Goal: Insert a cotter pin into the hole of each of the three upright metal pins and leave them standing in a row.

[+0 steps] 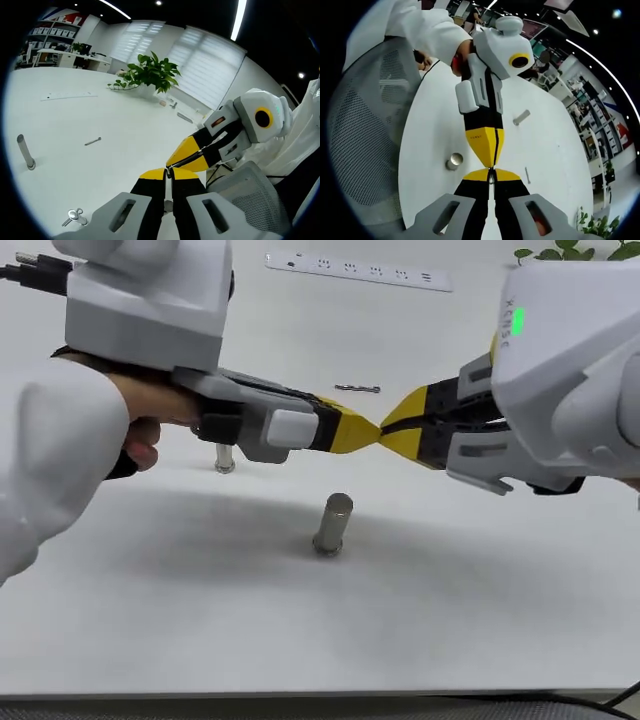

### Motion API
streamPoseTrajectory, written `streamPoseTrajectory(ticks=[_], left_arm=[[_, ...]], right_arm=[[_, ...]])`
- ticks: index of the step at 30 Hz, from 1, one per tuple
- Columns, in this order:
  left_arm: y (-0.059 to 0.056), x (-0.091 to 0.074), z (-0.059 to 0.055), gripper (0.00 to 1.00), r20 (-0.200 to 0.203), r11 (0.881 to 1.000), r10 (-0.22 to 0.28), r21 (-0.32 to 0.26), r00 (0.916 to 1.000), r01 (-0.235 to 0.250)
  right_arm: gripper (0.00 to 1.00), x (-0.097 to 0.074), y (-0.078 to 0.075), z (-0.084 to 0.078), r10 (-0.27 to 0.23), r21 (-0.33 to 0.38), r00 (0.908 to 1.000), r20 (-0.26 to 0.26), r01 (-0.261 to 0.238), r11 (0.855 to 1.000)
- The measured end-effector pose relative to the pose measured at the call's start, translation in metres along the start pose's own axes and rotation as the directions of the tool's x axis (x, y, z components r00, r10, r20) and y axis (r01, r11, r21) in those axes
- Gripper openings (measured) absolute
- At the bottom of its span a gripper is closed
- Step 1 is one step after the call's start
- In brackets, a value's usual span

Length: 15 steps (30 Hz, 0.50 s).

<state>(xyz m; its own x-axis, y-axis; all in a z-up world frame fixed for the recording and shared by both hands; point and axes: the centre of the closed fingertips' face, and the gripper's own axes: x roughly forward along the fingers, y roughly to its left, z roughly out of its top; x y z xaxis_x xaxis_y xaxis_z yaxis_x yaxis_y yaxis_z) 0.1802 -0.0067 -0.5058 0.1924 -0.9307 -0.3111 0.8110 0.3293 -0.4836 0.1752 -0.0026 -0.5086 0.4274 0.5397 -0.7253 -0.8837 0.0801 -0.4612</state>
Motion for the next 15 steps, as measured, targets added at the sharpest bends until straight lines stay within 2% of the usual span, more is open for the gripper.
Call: streamPoseTrajectory(ticks=[1,6,10,13,15], left_arm=[[-0.0006,-0.0003,-0.0001,0.0,-0.001,1.0,0.0,0.025,1.0,0.0],[-0.0016,-0.0021,0.0,0.0,-0.003,1.0,0.001,0.005,1.0,-0.001],[-0.0035,-0.0041,0.0004,0.0,-0.008,1.0,-0.003,0.018,1.0,0.003],[-0.001,-0.0063,-0.0009,0.0,-0.026,1.0,0.008,0.026,0.9996,-0.008],[-0.0043,-0.008,-0.0016,0.0,-0.031,0.999,0.009,0.032,0.9995,-0.008]], right_arm=[[0.0,-0.0001,0.0005,0.0003,-0.001,-0.001,1.0,0.002,0.001,1.0],[0.0,-0.0012,0.0021,0.0021,0.0,0.01,0.9998,0.022,0.0,1.0],[0.0,-0.0032,0.0032,0.0052,0.014,0.037,0.9988,0.047,-0.015,0.999],[0.02,-0.0035,0.0003,0.0027,-0.003,0.033,0.9992,0.041,0.002,0.999],[0.05,-0.0038,-0.0011,-0.0012,-0.006,0.037,0.9994,0.034,0.005,0.999]])
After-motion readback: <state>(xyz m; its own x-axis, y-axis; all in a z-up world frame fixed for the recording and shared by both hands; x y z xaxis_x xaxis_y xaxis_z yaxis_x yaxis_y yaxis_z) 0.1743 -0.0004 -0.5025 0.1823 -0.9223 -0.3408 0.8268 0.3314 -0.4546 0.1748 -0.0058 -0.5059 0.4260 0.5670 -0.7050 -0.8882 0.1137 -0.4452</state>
